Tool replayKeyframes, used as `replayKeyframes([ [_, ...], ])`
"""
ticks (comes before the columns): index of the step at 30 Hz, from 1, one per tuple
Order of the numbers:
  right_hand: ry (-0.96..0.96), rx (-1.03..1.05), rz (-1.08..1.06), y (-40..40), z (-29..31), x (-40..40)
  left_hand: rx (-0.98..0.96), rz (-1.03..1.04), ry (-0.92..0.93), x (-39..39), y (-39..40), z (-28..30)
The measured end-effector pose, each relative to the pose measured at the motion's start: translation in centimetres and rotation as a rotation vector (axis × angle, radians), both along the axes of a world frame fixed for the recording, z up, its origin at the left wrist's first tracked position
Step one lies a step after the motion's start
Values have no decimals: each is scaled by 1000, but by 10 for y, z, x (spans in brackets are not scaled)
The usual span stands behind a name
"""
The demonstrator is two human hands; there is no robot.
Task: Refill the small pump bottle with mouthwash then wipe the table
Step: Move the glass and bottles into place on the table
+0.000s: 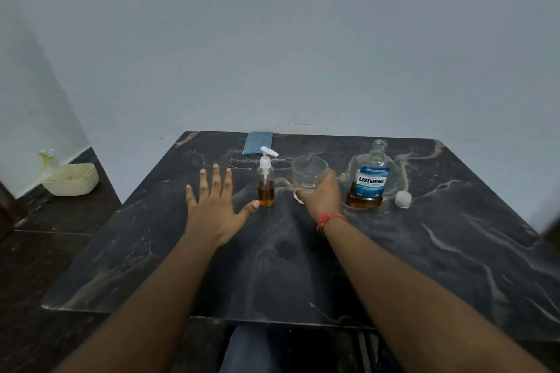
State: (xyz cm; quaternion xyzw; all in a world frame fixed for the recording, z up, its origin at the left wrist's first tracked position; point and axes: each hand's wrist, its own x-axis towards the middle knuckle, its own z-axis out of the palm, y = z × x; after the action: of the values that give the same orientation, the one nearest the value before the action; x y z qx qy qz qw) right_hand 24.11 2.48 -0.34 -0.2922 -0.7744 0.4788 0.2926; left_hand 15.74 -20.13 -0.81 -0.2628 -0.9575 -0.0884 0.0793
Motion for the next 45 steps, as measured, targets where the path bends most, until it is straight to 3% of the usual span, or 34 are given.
replayKeyframes([
  [12,-60,20,67,-1,0,41,81,-46,-24,34,26,3],
  [18,-54,16,121,-1,-1,45,130,-171,163,50,35,5],
  [22,-48,-10,160,2,0,48,182,-141,193,55,39,3],
  [28,-3,-31,257,11,1,60,316,-74,94,48,39,-2],
  [36,16,-25,304,12,5,59,800,-92,-249,32,65,27],
  [45,4,-68,295,11,2,50,780,-233,-304,9,72,40],
])
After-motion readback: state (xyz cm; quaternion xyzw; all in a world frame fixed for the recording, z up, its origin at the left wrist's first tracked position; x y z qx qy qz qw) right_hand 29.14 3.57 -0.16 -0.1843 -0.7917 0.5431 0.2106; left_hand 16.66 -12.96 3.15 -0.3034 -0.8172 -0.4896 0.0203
